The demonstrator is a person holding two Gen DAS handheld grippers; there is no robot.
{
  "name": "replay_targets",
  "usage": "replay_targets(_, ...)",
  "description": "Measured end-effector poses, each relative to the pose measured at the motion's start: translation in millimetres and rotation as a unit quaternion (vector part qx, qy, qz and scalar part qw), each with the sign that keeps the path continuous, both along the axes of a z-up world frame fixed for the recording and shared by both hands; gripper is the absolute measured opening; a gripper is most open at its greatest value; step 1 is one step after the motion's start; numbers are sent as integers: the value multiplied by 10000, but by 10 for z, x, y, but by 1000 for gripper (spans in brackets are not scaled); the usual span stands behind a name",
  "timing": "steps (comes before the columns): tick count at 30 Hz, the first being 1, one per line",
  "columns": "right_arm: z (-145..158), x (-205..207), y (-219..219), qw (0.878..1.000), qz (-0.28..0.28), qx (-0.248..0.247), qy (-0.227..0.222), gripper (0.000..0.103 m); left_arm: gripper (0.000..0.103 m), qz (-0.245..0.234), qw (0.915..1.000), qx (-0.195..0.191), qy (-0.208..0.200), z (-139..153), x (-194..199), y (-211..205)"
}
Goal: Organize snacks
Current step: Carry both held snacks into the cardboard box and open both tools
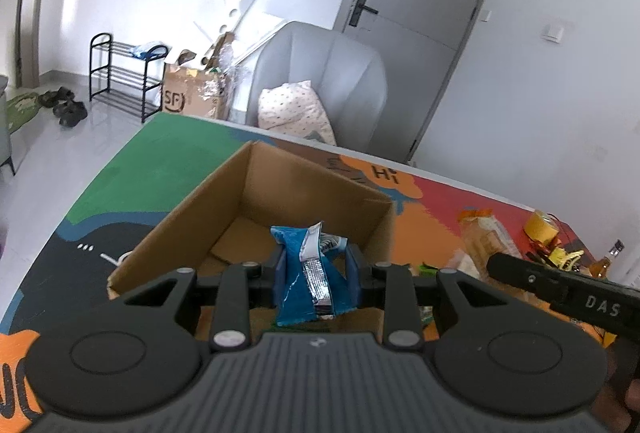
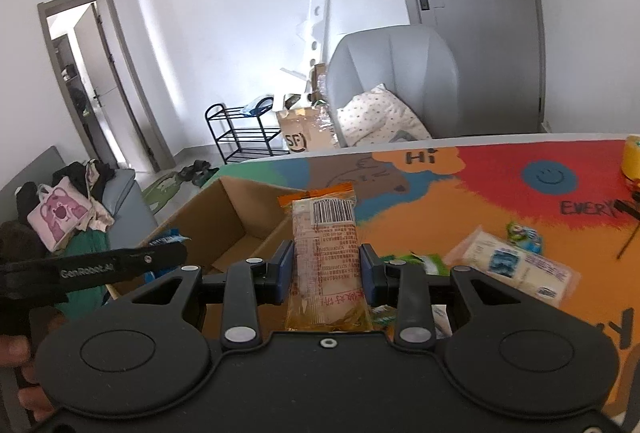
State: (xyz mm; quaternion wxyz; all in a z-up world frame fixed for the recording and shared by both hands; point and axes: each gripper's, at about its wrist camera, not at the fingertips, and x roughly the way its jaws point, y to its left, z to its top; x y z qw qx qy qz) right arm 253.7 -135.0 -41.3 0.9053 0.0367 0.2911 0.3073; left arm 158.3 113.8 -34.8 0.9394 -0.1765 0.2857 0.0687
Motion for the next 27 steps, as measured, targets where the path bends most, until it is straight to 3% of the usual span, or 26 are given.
replay_targets(4, 23, -11, 159, 9999, 141, -11, -19, 32, 36, 103, 9997, -126, 188, -67, 7, 111)
replay_targets(8, 34, -15, 319, 9995, 307, -14, -21, 32, 56, 289, 9993, -200, 132, -68, -86, 238)
replay_targets(18, 74, -69, 697, 9977, 672, 14, -12, 32, 70, 534, 9985, -136, 59, -1, -276, 420)
replay_targets(24, 88, -88, 875, 9965, 822, 115, 59, 33, 72, 599, 9981, -152, 29, -2, -330, 477)
replay_targets(27, 92, -118, 914, 9946, 1000, 220, 155, 40, 75, 605, 9981, -132, -8, 6, -371, 479)
